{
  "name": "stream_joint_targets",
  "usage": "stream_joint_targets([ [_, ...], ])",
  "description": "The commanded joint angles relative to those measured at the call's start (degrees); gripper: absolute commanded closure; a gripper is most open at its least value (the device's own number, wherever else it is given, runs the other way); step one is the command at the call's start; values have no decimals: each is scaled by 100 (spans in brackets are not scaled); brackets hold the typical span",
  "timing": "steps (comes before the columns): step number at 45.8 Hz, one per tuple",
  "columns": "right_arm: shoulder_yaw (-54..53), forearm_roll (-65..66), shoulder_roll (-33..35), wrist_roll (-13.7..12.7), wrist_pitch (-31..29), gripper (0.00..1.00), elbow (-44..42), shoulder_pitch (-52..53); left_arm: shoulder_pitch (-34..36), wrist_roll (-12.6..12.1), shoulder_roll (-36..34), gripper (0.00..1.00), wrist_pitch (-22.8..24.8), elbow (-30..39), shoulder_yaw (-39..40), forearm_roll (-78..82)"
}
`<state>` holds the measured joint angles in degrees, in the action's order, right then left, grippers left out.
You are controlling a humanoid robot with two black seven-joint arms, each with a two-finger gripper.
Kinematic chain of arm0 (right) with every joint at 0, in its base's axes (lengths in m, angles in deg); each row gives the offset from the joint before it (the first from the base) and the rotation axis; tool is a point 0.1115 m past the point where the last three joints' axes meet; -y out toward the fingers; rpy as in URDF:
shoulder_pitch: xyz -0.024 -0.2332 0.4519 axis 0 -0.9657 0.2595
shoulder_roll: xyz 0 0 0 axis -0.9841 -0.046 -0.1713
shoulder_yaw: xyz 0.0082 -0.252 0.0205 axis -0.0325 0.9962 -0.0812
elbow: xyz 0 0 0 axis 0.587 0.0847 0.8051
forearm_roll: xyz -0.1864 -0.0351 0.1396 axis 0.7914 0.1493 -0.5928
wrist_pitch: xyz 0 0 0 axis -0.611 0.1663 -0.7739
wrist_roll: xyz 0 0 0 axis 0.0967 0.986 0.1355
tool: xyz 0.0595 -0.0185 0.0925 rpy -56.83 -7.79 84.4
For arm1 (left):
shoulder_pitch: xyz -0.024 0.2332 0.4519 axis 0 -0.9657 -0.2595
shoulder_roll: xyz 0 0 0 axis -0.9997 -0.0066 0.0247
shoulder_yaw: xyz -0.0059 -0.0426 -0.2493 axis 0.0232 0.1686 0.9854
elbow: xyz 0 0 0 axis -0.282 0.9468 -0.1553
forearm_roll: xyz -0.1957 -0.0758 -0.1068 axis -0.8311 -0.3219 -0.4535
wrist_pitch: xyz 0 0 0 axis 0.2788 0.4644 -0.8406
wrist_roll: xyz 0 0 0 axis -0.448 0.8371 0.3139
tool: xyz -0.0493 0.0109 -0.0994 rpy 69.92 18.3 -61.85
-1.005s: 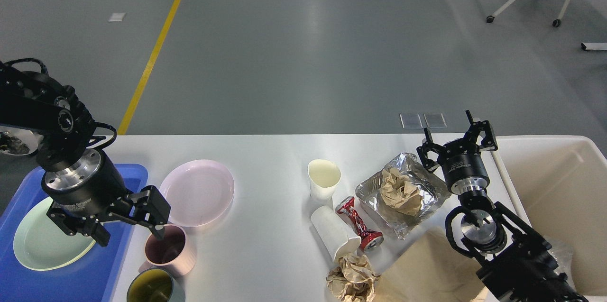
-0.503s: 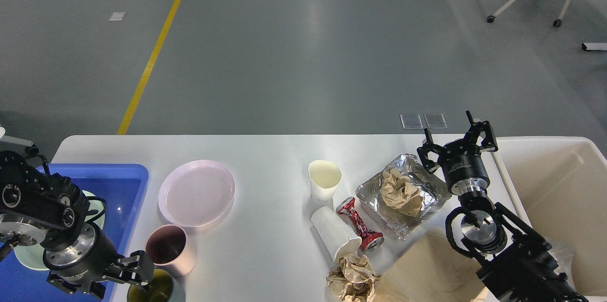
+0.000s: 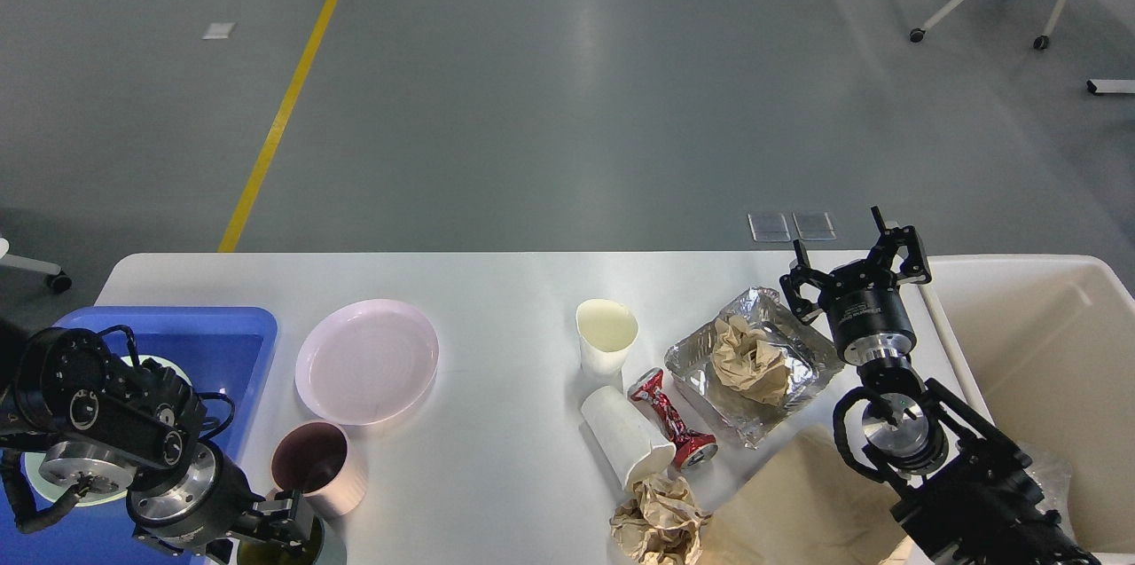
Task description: Tidy desktop
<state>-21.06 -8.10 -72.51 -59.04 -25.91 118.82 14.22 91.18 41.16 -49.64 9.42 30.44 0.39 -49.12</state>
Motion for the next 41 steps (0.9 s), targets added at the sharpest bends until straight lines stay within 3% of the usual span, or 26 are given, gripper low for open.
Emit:
stream_joint_targets([
  [1, 0, 1, 0, 0, 0, 0, 0, 0, -138, 1, 20, 36, -17, -101, 89, 0],
  [15, 0, 1, 0, 0, 0, 0, 0, 0, -288, -17, 81, 76, 150, -189, 194, 26],
  [25, 0, 1, 0, 0, 0, 0, 0, 0, -288, -26, 37, 100, 369, -189, 203, 26],
  [41, 0, 1, 0, 0, 0, 0, 0, 0, -122, 1, -68, 100, 923, -181, 256, 9],
])
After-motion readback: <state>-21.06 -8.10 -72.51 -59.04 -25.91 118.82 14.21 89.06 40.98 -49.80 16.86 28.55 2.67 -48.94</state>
